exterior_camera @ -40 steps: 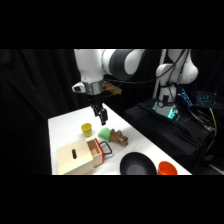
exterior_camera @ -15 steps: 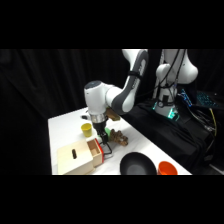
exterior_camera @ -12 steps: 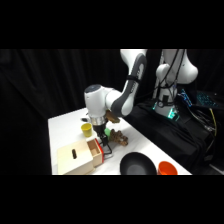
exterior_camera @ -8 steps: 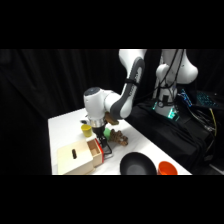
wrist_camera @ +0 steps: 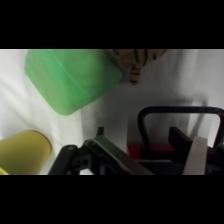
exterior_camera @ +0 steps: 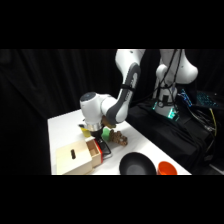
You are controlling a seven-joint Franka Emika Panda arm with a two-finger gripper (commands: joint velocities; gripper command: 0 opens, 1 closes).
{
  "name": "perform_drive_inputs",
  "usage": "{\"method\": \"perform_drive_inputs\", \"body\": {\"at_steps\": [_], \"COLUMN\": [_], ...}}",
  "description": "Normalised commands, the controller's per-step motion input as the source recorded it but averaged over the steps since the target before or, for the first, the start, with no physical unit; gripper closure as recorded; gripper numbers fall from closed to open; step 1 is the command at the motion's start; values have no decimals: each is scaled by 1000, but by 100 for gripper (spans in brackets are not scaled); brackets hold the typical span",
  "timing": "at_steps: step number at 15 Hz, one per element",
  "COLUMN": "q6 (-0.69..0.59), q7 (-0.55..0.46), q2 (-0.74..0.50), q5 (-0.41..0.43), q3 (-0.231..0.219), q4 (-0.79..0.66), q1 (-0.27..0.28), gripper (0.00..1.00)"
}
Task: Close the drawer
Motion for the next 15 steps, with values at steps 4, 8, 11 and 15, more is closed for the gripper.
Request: {"method": "perform_drive_inputs", "body": {"at_steps": [4, 8, 11, 15], "q6": [-264, -328, -348, -507], "q7": [-38, -25, -17, -61], "q2": [221, 250, 286, 87], "q5": [28, 8, -14, -6], "q3": [17, 16, 16, 39], "q4": [524, 615, 651, 491], "q1": [17, 39, 51, 30], "gripper": [0, 0, 0, 0]}}
